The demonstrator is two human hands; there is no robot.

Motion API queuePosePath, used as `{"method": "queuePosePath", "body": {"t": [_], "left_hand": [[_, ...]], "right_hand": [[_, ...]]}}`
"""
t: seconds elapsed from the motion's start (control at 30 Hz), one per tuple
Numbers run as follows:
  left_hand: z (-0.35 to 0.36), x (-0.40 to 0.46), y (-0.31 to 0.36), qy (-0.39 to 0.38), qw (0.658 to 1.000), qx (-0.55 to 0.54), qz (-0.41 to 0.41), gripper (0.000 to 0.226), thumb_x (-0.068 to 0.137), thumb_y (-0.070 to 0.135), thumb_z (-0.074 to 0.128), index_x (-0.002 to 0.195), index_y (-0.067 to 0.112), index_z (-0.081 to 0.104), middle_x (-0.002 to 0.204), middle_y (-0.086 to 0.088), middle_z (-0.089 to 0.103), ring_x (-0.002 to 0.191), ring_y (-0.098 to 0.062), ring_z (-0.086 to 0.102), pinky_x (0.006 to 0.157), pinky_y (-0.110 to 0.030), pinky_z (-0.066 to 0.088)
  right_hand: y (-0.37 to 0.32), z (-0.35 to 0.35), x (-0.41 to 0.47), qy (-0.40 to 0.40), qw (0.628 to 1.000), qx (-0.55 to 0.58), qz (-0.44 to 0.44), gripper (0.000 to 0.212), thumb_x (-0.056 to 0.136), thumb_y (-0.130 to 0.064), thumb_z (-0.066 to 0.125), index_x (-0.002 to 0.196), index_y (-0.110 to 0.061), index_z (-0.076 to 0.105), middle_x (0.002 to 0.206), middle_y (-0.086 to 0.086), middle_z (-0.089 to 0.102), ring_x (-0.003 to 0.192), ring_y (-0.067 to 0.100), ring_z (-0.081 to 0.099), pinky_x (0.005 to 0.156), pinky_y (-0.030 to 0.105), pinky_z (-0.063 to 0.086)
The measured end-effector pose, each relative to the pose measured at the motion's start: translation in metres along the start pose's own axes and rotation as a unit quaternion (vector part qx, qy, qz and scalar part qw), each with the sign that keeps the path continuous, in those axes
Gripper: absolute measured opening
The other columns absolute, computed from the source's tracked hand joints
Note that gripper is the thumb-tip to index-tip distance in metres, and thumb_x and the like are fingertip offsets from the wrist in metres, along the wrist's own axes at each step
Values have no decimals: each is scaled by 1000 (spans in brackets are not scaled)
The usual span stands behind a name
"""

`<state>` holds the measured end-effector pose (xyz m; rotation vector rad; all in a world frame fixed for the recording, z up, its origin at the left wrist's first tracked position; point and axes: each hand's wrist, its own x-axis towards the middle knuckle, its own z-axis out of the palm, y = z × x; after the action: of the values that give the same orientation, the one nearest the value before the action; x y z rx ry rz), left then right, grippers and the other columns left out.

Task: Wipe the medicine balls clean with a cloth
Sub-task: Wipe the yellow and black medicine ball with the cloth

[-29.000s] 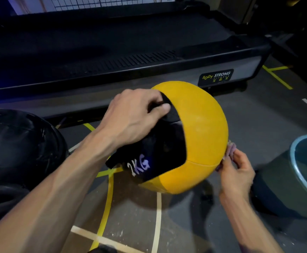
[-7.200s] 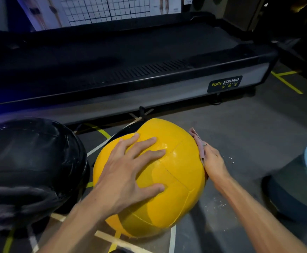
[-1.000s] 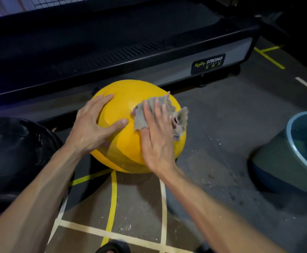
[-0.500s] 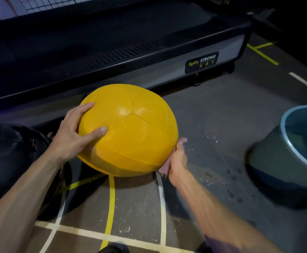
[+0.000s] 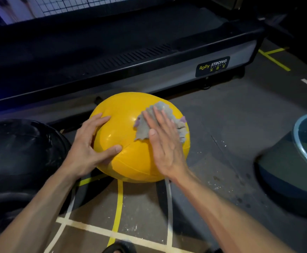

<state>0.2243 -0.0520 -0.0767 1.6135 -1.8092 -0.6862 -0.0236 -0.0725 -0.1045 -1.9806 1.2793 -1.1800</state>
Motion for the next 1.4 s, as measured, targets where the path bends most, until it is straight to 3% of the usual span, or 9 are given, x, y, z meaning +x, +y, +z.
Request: {"method": "queuePosePath", "body": {"t": [0.23, 0.3, 0.43, 0.6, 0.77, 0.93, 1.1, 1.3, 1.4], "left_hand": [[10, -13, 13, 9, 1000, 20, 7, 93, 68, 78, 69, 150, 52, 35, 162, 28, 18, 149, -11, 18, 116, -52, 24], [10, -22, 6, 9, 1000, 19, 13, 93, 67, 76, 71, 149, 53, 35, 162, 28, 19, 150, -12, 18, 115, -49, 23], [-16, -43, -19, -9, 999, -17, -25, 89, 61, 75, 77, 140, 53, 42, 157, 27, 28, 147, 0, 27, 116, -43, 29], [-41, -30, -9, 76, 997, 28, -13, 65, 78, 81, 57, 135, 53, 48, 149, 15, 41, 139, 1, 37, 113, -28, 31], [-21, -9, -6, 7, 998, 58, -21, 77, 83, 86, 45, 152, 53, 35, 162, 17, 29, 151, -15, 28, 122, -54, 27], [-29, -13, -6, -29, 997, 43, -49, 77, 77, 87, 49, 148, 63, 30, 159, 24, 26, 146, -20, 29, 115, -62, 34], [-30, -24, -6, -35, 997, 31, -58, 79, 74, 87, 52, 147, 64, 30, 153, 37, 24, 145, -16, 27, 115, -57, 33], [-36, -26, -10, -35, 997, 17, -70, 78, 73, 86, 55, 145, 64, 34, 148, 44, 25, 144, -15, 30, 116, -60, 33], [-33, -27, -4, -42, 997, 23, -63, 78, 76, 81, 56, 148, 60, 34, 154, 35, 26, 146, -15, 29, 117, -59, 32]], "right_hand": [[24, -28, 38, 33, 959, 36, 281, 62, 100, -55, 13, 150, -35, 42, 160, -7, 36, 148, 15, 28, 122, 54, 19], [1, -20, 29, 22, 979, -50, 198, 60, 102, -42, 10, 143, -21, 49, 150, 5, 46, 141, 24, 38, 118, 54, 26], [-34, 10, -10, -86, 989, -122, 10, 60, 106, -45, 12, 161, -24, 21, 170, -3, 7, 156, 11, -7, 127, 42, -3], [-47, 16, -44, -129, 975, -160, -82, 56, 108, -38, 20, 162, -25, 17, 170, -5, 2, 157, 15, -4, 126, 48, 8], [-38, 7, -57, -131, 975, -146, -104, 55, 107, -39, 20, 161, -27, 22, 170, -8, 7, 156, 12, 0, 126, 46, 9], [26, -10, -24, -64, 979, 57, 185, 54, 106, -57, 15, 151, -40, 38, 160, -7, 35, 148, 13, 32, 120, 56, 26], [45, -18, -25, -10, 797, 308, 519, 46, 108, -51, 29, 142, -26, 50, 125, 8, 60, 98, 17, 58, 97, 41, 45], [0, -10, -6, -38, 942, 179, 282, 41, 102, -69, 27, 130, -53, 51, 134, -23, 53, 123, 4, 51, 110, 44, 34], [-31, -1, -12, -69, 997, 37, 23, 31, 110, -40, 29, 126, -40, 56, 136, -16, 54, 139, 6, 40, 115, 46, 29]]}}
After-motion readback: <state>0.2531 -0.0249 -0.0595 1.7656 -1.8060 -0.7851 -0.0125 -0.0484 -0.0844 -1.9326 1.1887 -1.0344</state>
